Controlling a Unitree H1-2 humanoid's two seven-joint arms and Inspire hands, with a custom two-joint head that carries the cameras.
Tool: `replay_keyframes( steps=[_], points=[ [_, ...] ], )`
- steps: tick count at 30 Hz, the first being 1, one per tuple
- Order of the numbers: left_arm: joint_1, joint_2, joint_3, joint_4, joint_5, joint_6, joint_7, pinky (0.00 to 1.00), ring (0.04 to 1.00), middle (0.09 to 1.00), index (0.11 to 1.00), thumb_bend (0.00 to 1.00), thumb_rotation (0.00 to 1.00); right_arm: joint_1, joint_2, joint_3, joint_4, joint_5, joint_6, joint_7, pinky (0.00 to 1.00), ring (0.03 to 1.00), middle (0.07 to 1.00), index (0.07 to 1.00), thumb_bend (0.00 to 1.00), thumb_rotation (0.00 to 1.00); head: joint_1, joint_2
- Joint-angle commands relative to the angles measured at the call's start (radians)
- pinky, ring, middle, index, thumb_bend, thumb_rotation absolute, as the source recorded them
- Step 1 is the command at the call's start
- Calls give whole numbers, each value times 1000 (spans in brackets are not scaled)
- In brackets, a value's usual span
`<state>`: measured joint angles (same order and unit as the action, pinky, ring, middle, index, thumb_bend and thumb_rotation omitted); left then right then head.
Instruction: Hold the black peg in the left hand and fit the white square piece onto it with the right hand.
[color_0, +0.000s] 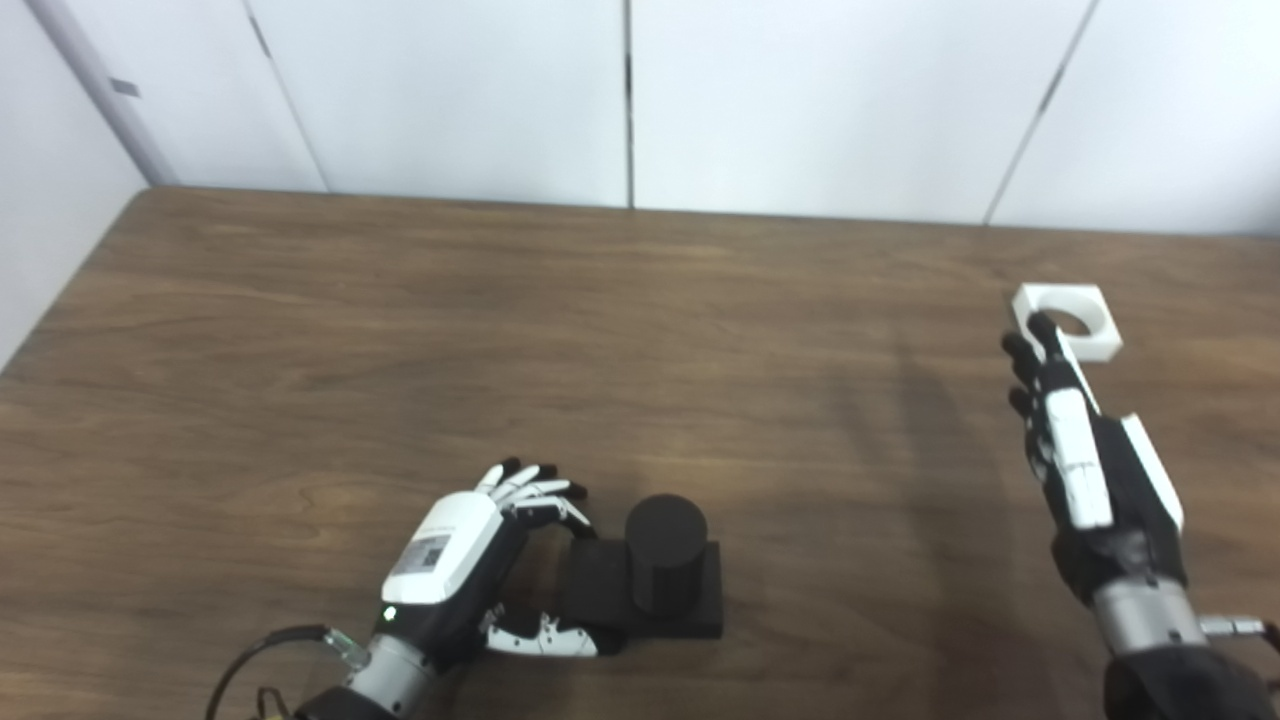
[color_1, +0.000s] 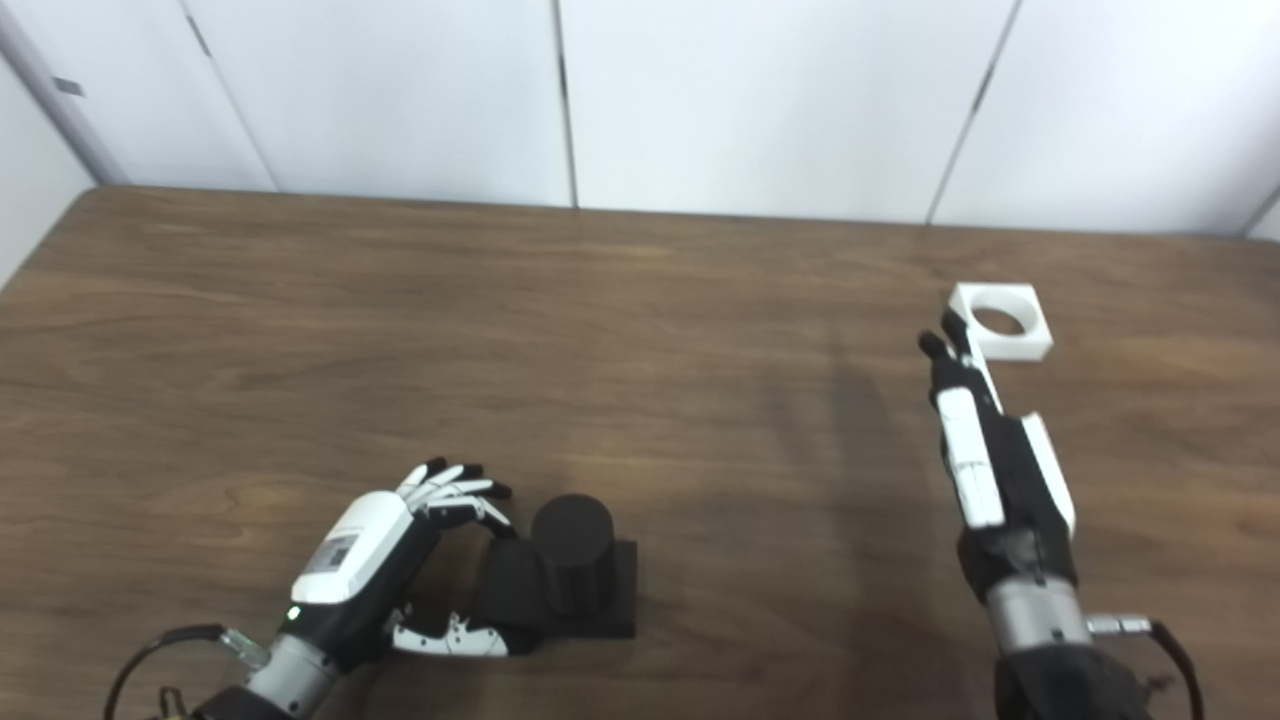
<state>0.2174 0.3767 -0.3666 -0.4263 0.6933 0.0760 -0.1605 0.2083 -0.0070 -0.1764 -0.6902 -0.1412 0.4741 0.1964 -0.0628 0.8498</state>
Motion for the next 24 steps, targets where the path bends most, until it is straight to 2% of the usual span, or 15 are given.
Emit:
replay_keyframes(
  steps=[1,4,13,15,18,21,24],
  points=[
    [0,47,-29,-6,-6,-40,-83,1000,917,814,485,521,47,185,20,10,-57,-19,-4,6,1000,1000,953,1000,494,1000,-21,7],
    [-4,53,-24,-4,-11,-51,-91,1000,919,816,486,521,48,183,23,12,-56,-45,-4,10,1000,1000,938,1000,508,1000,-35,12],
    [-12,55,-5,-11,16,-46,-113,987,918,814,486,521,48,168,42,-9,-54,-20,-4,19,1000,1000,937,996,521,1000,-61,18],
    [-14,55,-4,-6,19,-54,-110,985,918,813,486,521,48,154,28,-9,-60,-40,-4,30,1000,1000,940,997,518,1000,-81,17],
    [-18,52,0,0,19,-59,-109,990,917,811,486,521,47,119,-33,0,-72,-130,-4,76,1000,986,948,992,498,1000,-103,14],
    [-19,51,5,13,18,-72,-102,986,914,810,486,521,47,56,-95,-16,-69,-248,-4,161,972,989,983,979,508,818,-136,3],
    [-18,53,12,25,18,-86,-99,982,912,809,486,521,47,-39,-181,-16,-46,-413,-4,272,916,944,963,955,611,505,-168,-13]
  ],
)
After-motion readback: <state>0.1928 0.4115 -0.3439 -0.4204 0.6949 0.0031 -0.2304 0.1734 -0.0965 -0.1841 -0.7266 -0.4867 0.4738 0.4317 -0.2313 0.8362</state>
